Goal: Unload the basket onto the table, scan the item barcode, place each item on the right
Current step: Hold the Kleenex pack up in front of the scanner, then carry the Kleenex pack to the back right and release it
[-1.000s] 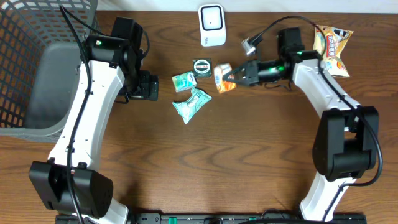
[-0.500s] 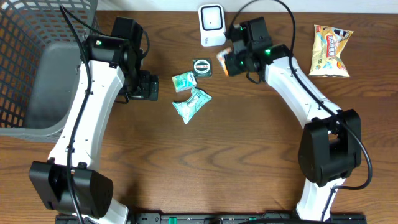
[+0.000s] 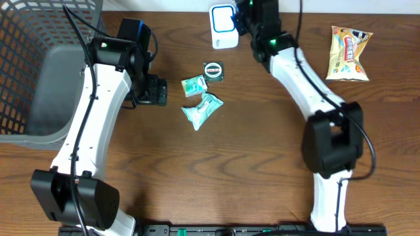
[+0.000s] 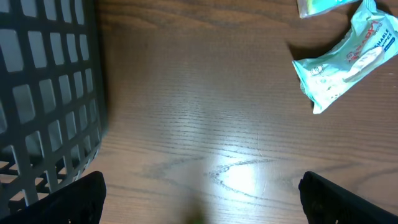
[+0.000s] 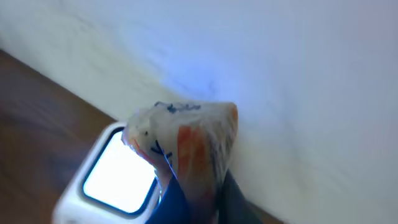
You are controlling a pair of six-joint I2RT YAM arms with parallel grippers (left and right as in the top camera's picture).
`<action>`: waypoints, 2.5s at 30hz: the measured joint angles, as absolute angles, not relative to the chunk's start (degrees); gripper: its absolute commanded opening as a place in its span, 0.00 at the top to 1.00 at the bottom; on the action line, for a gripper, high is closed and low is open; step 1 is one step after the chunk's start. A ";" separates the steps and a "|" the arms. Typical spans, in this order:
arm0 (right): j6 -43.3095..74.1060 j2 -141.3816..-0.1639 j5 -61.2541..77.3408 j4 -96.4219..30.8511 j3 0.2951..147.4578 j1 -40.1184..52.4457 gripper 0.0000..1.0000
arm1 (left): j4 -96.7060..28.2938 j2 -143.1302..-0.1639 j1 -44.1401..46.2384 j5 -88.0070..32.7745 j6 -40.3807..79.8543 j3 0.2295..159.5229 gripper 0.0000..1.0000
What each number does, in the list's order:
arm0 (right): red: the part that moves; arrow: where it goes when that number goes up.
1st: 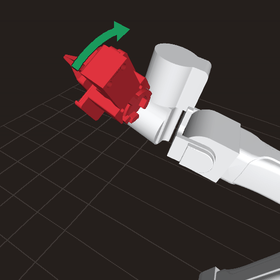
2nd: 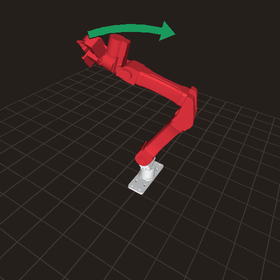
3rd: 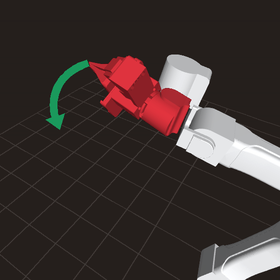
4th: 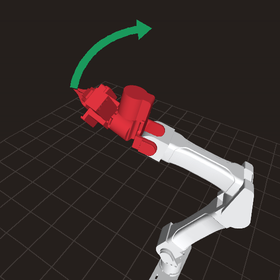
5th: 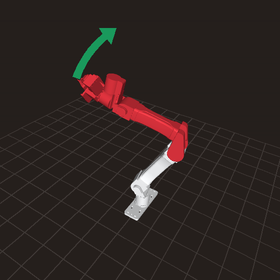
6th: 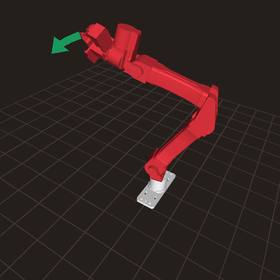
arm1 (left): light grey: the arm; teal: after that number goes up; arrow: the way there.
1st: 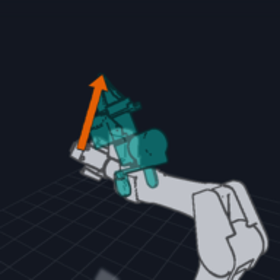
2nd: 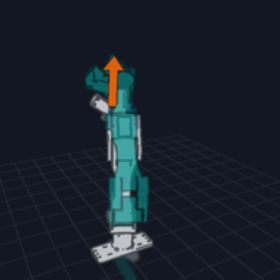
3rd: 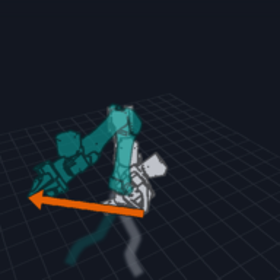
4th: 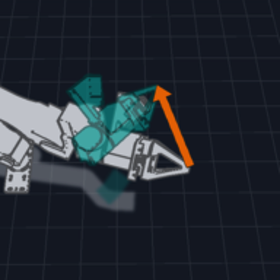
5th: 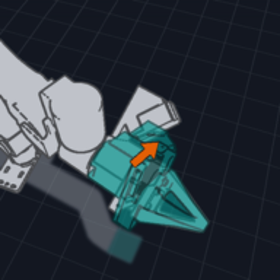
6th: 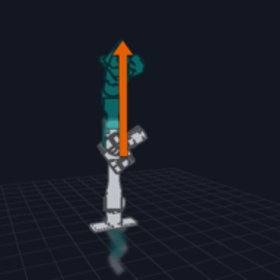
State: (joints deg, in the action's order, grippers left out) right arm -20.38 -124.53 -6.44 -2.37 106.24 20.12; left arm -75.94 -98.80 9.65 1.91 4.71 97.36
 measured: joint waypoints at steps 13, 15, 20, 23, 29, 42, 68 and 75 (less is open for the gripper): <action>-36.27 -134.96 -5.85 9.50 106.13 21.87 0.99 | -75.94 -98.80 9.65 1.91 4.71 97.36 0.02; -38.61 -135.28 -5.52 9.37 106.13 22.15 0.99 | -75.94 -98.80 9.65 1.91 4.71 97.36 0.02; -44.42 -135.48 -5.19 7.14 106.13 22.79 0.99 | -75.94 -98.80 9.65 1.91 4.71 97.36 0.02; -46.87 -135.48 -5.87 5.41 106.13 22.79 0.99 | -75.94 -98.80 9.65 1.91 4.71 97.36 0.02; -48.58 -135.50 -6.96 5.28 106.13 22.74 0.99 | -75.94 -98.80 9.65 1.91 4.71 97.36 0.02; -32.69 -133.84 -12.86 6.74 106.13 21.34 0.99 | -75.94 -98.80 9.65 1.91 4.71 97.36 0.02; 11.20 -124.70 -14.81 -39.64 106.43 -9.74 0.99 | -75.94 -98.80 9.65 1.91 4.71 97.36 0.02; 21.32 -124.70 -14.81 -45.12 106.43 -13.34 0.99 | -75.96 -98.80 9.65 1.91 4.71 97.36 0.02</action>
State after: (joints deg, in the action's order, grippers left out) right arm 21.32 -124.70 -14.81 -45.12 106.43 -13.34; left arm -75.96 -98.80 9.65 1.91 4.71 97.36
